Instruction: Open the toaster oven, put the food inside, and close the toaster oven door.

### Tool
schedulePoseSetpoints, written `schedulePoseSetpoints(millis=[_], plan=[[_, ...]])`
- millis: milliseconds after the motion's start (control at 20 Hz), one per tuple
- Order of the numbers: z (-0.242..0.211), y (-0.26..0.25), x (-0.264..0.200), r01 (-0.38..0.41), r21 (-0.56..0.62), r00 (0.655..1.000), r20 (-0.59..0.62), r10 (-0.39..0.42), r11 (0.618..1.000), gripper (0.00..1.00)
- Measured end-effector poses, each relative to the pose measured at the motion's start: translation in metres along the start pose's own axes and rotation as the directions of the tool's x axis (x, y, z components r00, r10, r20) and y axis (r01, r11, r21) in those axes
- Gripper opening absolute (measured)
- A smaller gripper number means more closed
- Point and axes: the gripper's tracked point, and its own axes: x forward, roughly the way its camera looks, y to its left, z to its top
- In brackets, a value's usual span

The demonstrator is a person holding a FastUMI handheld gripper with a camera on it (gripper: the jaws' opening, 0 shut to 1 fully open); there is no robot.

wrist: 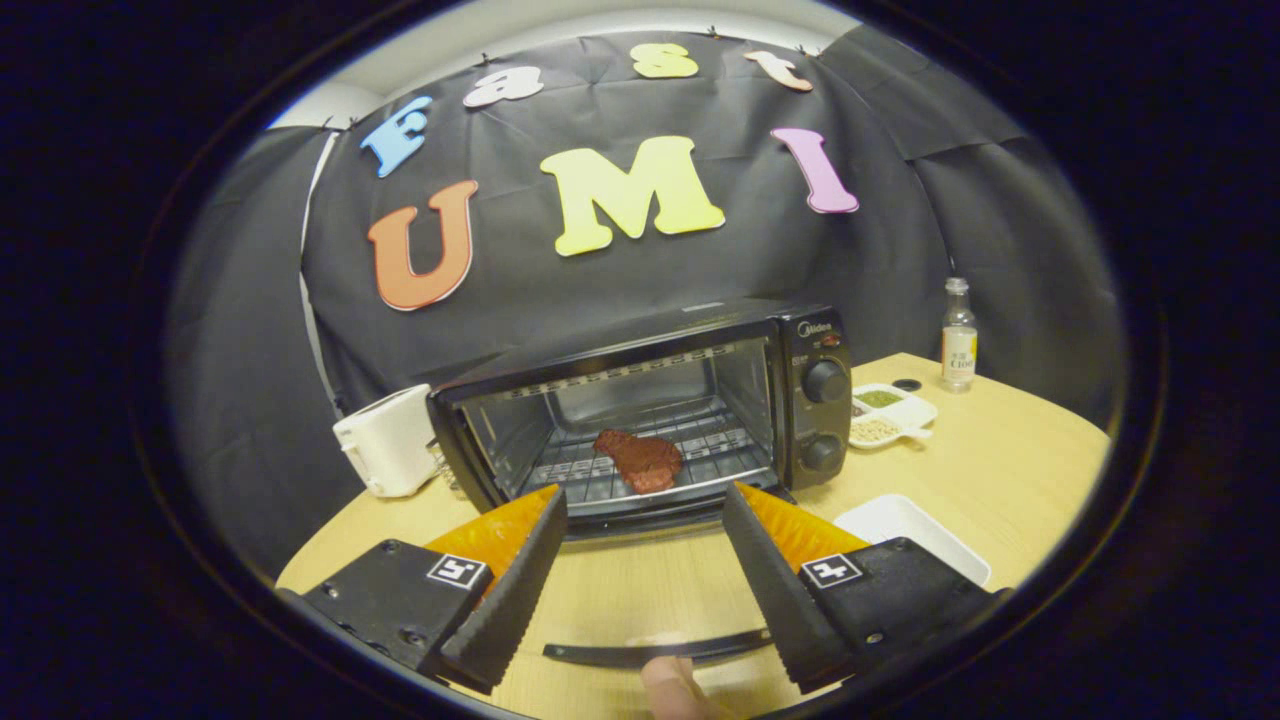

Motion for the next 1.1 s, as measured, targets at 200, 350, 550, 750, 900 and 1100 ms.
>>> schedulePoseSetpoints(millis=[200, 350, 550, 750, 900, 1100], plan=[[-0.032, -0.004, -0.028, 0.015, -0.059, 0.998, -0.058, -0.018, 0.998, 1.0], [-0.069, -0.003, -0.039, 0.002, -0.098, 0.987, -0.162, -0.018, 0.995, 1.0], [-0.108, -0.007, -0.047, -0.014, -0.08, 0.956, -0.293, -0.01, 0.997, 1.0], [-0.122, -0.008, -0.045, -0.011, -0.065, 0.943, -0.334, -0.011, 0.998, 1.0], [-0.116, -0.013, -0.039, 0.011, -0.085, 0.949, -0.312, -0.037, 0.996, 1.0], [-0.115, -0.014, -0.037, 0.041, -0.085, 0.952, -0.299, -0.065, 0.996, 1.0]])
